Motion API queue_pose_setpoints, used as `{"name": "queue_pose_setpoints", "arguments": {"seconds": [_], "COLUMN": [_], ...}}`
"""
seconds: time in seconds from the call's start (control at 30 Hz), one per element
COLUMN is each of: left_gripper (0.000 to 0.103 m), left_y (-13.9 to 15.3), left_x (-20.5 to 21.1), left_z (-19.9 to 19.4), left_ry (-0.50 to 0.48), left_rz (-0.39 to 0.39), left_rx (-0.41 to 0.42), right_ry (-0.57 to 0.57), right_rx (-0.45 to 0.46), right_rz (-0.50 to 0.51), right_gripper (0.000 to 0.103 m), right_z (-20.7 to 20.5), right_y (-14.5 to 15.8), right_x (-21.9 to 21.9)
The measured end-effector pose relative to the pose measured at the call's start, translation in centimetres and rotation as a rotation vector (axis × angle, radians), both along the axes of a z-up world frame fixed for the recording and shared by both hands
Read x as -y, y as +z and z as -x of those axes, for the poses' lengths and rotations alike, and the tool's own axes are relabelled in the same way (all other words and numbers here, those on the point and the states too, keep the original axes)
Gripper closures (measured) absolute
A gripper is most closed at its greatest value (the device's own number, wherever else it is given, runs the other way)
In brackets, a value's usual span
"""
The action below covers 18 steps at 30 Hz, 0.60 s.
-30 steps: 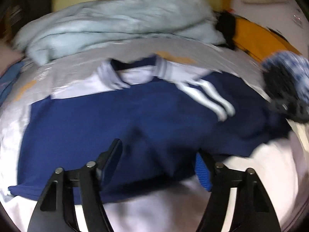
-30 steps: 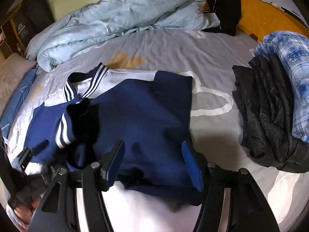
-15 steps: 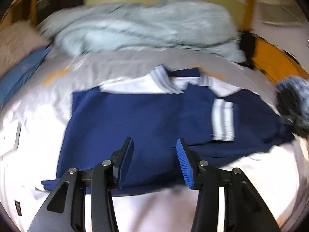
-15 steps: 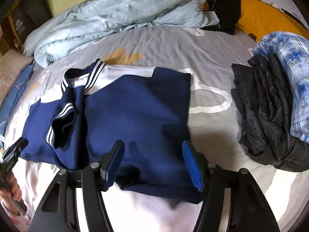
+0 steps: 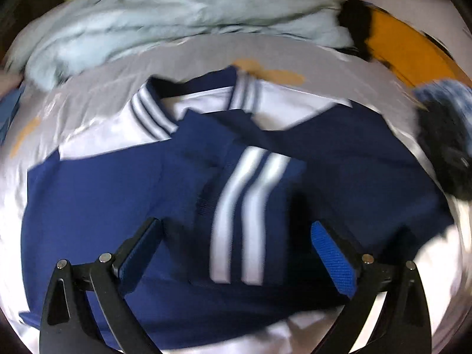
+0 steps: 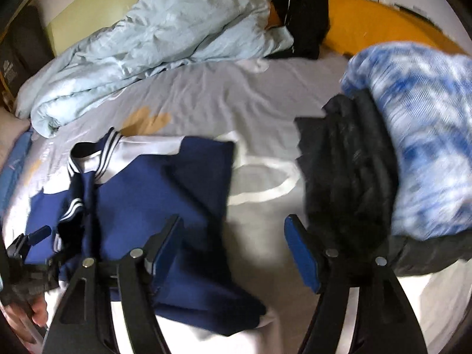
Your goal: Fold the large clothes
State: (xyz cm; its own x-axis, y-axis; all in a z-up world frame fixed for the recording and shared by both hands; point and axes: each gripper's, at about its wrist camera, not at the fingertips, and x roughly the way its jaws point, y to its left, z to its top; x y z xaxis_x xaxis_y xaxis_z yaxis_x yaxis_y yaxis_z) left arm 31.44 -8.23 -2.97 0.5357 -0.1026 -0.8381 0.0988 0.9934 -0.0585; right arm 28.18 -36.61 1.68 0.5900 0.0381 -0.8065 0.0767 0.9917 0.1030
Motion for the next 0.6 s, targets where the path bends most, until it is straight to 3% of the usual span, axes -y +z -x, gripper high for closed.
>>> {"name": "queue_pose_setpoints", "arguments": {"seconds": [0.07,0.1,0.17,0.2,0.3,0.4,0.5,0.6], "left_gripper": [0.014,0.037,0.055,0.075,0.100,0.101,0.101,0.101], "left_y": [-0.2,-0.1,0.4,0.9,2.5,3.6,3.9,4.1], "left_x": [-1.1,-1.7,-3.4,-4.5,-8.1,-11.8,-15.1,-17.3], "left_z": [-0.4,-0.4,-0.4,-0.1,0.7,1.2,2.0,2.9], "left_ry": [0.053,0.064,0.116,0.148,0.225,0.303,0.348,0.392], "left_rz": [-0.027,-0.024,-0.059,-0.068,-0.049,-0.092,-0.058,-0.096], "left_rx": [0.020,0.034,0.069,0.087,0.137,0.162,0.142,0.146], "right_ry": [0.010,0.016,0.024,0.027,0.029,0.028,0.033,0.035], "right_rx": [0.002,-0.001,-0.007,-0.008,-0.010,-0.009,-0.003,-0.002], "right_rz": [-0.013,-0.021,-0.027,-0.025,-0.028,-0.034,-0.030,-0.022], "right_gripper": [0.034,0.034,0.034,0.034,0.034,0.034,0.034,0.034], "right_z": [-0.1,-0.3,-0.4,-0.5,-0.6,-0.4,-0.2,-0.2], "right_y": [0.2,0.2,0.1,0.0,-0.1,0.0,0.1,0.0], "right_x": [0.1,0.1,-0.1,0.0,0.0,0.1,-0.2,-0.4]}}
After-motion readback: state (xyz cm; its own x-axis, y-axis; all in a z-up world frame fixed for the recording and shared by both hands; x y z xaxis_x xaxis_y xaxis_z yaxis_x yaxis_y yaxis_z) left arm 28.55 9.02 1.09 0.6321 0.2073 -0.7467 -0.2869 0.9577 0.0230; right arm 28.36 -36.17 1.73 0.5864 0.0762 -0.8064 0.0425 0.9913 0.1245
